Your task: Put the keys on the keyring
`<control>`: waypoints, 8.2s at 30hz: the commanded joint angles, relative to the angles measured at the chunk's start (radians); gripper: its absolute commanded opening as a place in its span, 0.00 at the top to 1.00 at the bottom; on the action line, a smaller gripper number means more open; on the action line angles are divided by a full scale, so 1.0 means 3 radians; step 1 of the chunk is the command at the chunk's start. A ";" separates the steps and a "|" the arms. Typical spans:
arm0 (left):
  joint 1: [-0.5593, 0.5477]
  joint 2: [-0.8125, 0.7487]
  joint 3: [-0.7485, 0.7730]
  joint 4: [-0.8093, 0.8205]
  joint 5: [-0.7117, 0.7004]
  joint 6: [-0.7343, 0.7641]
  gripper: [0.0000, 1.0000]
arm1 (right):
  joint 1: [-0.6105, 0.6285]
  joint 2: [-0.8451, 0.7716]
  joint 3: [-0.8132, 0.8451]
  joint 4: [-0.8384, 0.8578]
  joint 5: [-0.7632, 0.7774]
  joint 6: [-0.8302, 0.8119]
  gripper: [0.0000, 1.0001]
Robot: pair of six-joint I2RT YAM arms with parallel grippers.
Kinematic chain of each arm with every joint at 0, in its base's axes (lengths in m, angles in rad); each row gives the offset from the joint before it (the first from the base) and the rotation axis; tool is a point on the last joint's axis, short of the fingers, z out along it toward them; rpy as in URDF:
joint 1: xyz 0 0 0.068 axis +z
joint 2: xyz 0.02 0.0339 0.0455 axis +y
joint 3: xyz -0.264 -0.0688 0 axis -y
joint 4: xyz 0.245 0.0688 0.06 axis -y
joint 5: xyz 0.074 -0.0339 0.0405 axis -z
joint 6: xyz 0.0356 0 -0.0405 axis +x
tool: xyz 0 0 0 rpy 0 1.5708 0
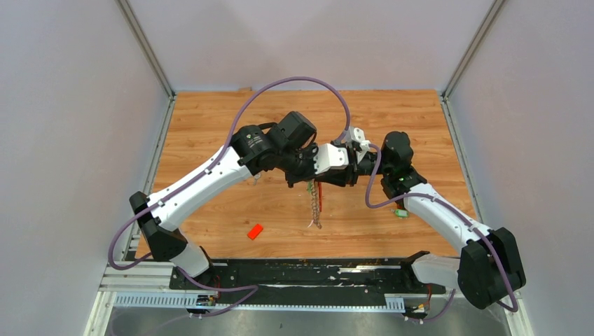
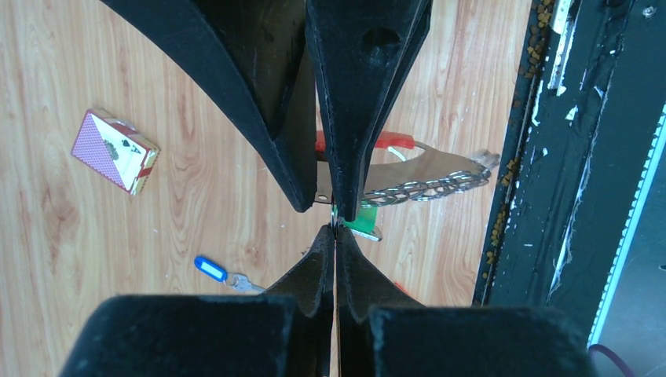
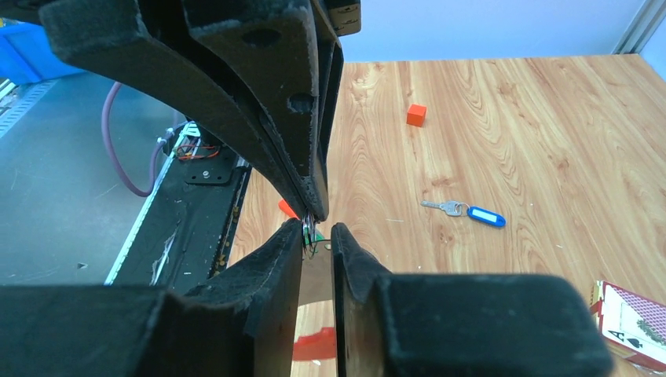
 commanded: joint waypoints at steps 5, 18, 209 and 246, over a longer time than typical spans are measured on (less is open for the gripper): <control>-0.0018 -0.0167 -0.0007 0.0172 0.0058 -0.0059 1.00 | 0.0051 0.0004 0.0013 0.0099 -0.0100 0.0038 0.82; -0.0019 -0.0128 -0.0057 0.0238 0.0073 -0.0072 1.00 | 0.0079 -0.0047 -0.0004 0.0219 -0.0052 0.0168 1.00; 0.0007 -0.0024 0.0253 -0.0181 0.0346 0.0080 1.00 | 0.0196 -0.0225 0.0074 -0.0369 -0.0061 -0.0601 0.77; 0.0007 -0.0124 0.0061 -0.0024 0.0419 0.0084 1.00 | 0.0263 -0.0188 0.0144 -0.0489 -0.0016 -0.0641 1.00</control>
